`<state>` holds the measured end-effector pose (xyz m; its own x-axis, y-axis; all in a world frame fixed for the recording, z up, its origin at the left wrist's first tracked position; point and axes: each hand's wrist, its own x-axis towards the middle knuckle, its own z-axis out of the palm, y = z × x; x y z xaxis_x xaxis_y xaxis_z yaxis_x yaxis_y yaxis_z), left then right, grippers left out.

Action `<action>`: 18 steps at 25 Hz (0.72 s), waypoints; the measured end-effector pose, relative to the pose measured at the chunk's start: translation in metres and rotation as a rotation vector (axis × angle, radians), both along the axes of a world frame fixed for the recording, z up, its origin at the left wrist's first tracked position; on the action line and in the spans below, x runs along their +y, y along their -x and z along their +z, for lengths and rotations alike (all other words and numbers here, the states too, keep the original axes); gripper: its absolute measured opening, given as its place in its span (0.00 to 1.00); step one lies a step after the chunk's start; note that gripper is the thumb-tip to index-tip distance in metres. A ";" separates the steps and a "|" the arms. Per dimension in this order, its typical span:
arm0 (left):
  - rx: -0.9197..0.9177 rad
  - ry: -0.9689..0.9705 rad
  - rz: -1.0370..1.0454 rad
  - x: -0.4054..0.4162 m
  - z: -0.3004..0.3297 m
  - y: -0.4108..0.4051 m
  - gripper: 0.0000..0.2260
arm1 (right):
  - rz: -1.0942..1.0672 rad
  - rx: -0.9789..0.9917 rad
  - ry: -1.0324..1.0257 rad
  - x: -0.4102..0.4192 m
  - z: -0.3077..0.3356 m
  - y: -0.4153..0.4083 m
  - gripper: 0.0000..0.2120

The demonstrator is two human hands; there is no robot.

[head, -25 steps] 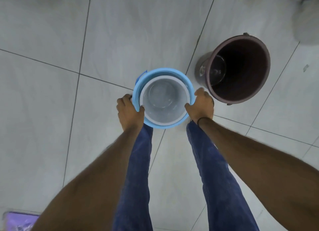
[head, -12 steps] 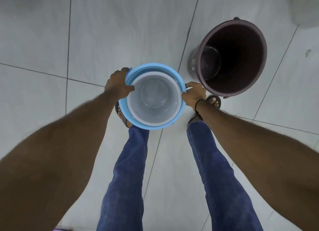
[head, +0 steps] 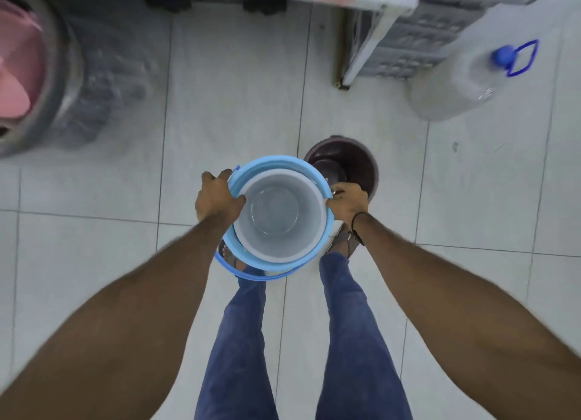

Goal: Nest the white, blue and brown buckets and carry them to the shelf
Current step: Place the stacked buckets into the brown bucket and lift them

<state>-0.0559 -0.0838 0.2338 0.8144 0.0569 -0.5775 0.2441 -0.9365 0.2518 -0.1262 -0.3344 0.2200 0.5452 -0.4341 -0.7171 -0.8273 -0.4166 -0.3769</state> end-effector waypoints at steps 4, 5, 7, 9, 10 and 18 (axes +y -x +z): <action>-0.046 0.030 -0.064 -0.076 0.052 -0.010 0.29 | -0.064 -0.054 0.045 -0.073 0.057 -0.011 0.13; -0.048 0.043 -0.079 -0.097 0.054 -0.013 0.29 | -0.107 -0.063 0.066 -0.094 0.059 -0.012 0.14; -0.047 0.064 -0.105 -0.135 0.044 -0.019 0.29 | -0.204 -0.098 0.075 -0.126 0.053 -0.013 0.14; -0.044 0.069 -0.136 -0.174 0.017 -0.028 0.28 | -0.236 -0.125 0.097 -0.157 0.032 -0.014 0.14; -0.047 0.068 -0.149 -0.191 -0.002 -0.033 0.28 | -0.229 -0.142 0.115 -0.172 0.016 -0.014 0.14; 0.021 -0.030 -0.170 -0.237 -0.170 -0.044 0.30 | -0.092 -0.125 0.100 -0.221 -0.137 -0.015 0.14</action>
